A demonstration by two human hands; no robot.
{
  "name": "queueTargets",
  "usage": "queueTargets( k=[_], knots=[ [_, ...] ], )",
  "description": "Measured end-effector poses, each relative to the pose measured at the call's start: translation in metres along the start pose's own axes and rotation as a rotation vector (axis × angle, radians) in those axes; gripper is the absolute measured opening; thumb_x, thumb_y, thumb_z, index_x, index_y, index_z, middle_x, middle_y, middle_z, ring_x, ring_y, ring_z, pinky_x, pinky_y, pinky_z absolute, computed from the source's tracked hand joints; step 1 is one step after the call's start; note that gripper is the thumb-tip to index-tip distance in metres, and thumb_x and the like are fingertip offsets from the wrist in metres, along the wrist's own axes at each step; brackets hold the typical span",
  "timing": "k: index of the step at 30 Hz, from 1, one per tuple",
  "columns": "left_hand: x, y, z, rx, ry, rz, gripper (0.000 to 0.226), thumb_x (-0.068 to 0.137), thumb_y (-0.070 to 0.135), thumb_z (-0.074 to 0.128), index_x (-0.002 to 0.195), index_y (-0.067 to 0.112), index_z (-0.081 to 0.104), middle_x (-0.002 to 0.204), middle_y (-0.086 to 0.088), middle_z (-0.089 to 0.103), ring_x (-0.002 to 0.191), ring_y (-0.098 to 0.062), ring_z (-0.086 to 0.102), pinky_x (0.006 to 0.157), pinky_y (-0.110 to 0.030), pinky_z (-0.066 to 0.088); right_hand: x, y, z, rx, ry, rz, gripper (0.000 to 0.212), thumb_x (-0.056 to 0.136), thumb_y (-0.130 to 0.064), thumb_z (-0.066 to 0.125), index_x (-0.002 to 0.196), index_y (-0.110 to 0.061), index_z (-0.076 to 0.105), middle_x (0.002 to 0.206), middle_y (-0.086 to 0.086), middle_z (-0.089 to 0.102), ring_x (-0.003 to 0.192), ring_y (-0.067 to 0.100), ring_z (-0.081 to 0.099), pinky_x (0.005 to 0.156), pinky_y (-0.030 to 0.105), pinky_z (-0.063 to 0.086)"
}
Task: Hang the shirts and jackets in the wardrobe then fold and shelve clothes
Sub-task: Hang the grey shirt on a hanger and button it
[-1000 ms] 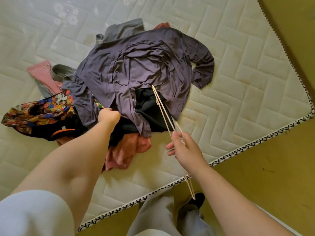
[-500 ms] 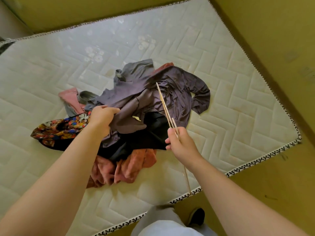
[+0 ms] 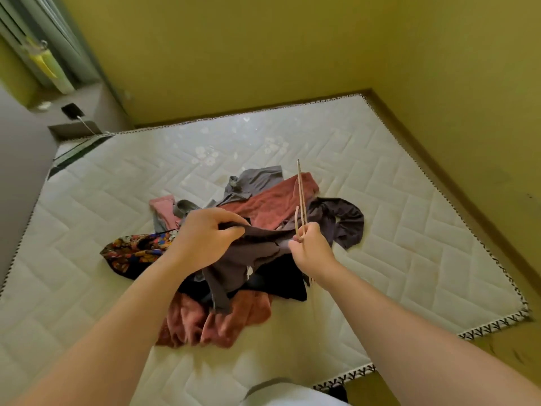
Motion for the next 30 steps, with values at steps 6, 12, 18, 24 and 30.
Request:
queueTargets(
  k=[6, 12, 18, 24, 30],
  knots=[
    [-0.054, 0.07, -0.049, -0.147, 0.089, 0.226, 0.032, 0.088, 0.004, 0.071, 0.092, 0.036, 0.08, 0.092, 0.016, 0.073, 0.092, -0.006, 0.067, 0.077, -0.015, 0.049, -0.009, -0.023, 0.01, -0.212, -0.204, -0.04, 0.032, 0.089, -0.004, 0.054, 0.112, -0.014, 0.035, 0.11, 0.016, 0.052, 0.086, 0.027, 0.054, 0.07, 0.033, 0.041],
    [-0.085, 0.091, -0.083, -0.346, 0.154, 0.277, 0.034, 0.089, -0.004, 0.067, 0.094, 0.026, 0.082, 0.092, 0.005, 0.076, 0.089, -0.012, 0.07, 0.074, -0.016, 0.05, -0.018, -0.034, 0.034, -0.371, -0.207, -0.159, 0.022, 0.09, -0.005, 0.047, 0.095, -0.018, 0.03, 0.093, 0.006, 0.047, 0.078, 0.022, 0.043, 0.072, 0.037, 0.037],
    [-0.091, 0.038, -0.126, -0.389, 0.43, 0.043, 0.029, 0.084, 0.007, 0.066, 0.08, 0.031, 0.082, 0.086, 0.006, 0.077, 0.087, -0.009, 0.069, 0.071, -0.02, 0.053, -0.003, -0.056, -0.003, -0.296, -0.038, -0.219, 0.019, 0.088, -0.011, 0.053, 0.103, -0.01, 0.041, 0.093, 0.007, 0.05, 0.084, 0.027, 0.051, 0.068, 0.033, 0.037],
    [-0.063, -0.008, -0.081, 0.268, 0.189, -0.307, 0.023, 0.08, 0.02, 0.066, 0.098, 0.034, 0.069, 0.103, 0.011, 0.068, 0.085, 0.0, 0.056, 0.07, -0.016, 0.043, -0.001, -0.111, -0.04, -0.108, 0.104, -0.31, 0.02, 0.087, -0.026, 0.063, 0.097, -0.019, 0.046, 0.082, -0.007, 0.053, 0.072, 0.012, 0.05, 0.052, 0.017, 0.033],
    [-0.019, 0.07, 0.004, -0.315, -0.071, 0.096, 0.047, 0.083, 0.017, 0.075, 0.121, 0.041, 0.061, 0.116, 0.017, 0.071, 0.111, -0.002, 0.064, 0.097, -0.023, 0.051, -0.023, -0.156, -0.035, -0.13, -0.142, -0.424, 0.043, 0.082, -0.029, 0.072, 0.111, -0.018, 0.043, 0.088, 0.0, 0.058, 0.078, 0.014, 0.056, 0.063, 0.03, 0.045]
  ],
)
Point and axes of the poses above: each hand's wrist, its own x-axis towards the middle knuckle, its own z-axis out of the palm, y = z × x, the point moved 7 cm from there along x, towards the middle knuckle
